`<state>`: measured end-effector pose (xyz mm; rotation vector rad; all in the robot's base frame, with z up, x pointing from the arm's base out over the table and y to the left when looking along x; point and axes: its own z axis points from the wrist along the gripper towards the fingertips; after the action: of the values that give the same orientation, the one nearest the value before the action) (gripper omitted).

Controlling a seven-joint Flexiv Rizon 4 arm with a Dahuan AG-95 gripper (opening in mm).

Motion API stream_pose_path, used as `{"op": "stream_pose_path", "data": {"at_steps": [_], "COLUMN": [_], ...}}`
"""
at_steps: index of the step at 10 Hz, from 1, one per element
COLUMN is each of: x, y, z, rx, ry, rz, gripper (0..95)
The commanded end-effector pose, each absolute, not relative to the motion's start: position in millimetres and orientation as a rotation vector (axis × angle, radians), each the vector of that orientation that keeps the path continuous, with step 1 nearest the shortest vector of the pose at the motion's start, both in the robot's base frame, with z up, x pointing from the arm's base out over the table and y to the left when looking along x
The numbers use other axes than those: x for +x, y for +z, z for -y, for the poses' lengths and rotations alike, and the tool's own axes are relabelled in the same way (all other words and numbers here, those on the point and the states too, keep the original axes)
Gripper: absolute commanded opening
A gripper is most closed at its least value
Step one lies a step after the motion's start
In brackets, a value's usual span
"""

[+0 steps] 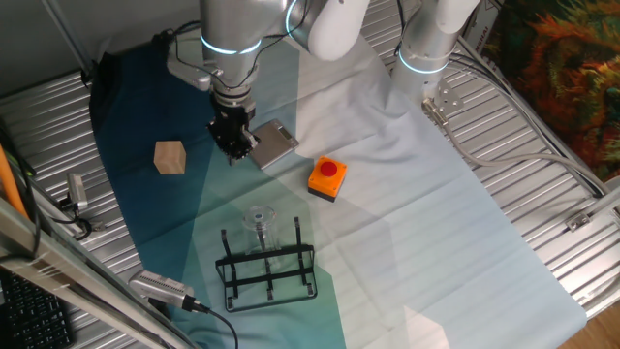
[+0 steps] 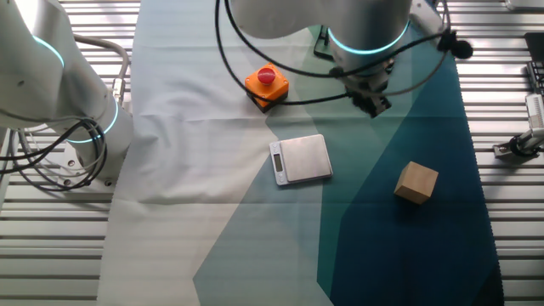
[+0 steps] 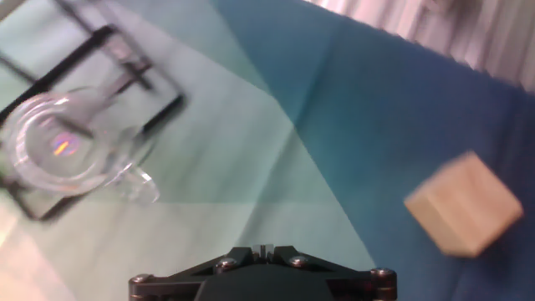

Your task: Take the cup off the cup rack

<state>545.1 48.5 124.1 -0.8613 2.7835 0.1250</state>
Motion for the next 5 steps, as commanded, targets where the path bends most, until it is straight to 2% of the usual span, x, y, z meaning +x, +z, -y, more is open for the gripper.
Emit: {"op": "stream_pose_path", "data": {"at_steps": [1, 5], "x": [561.3, 568.9], "y": [122.9, 111.4], "z": [-64.7, -81.9], "rx": [-1.012, -1.067], "ry": [0.113, 0.127], "rz": [-2.747, -2.71], "gripper": [0.0, 0.0]}}
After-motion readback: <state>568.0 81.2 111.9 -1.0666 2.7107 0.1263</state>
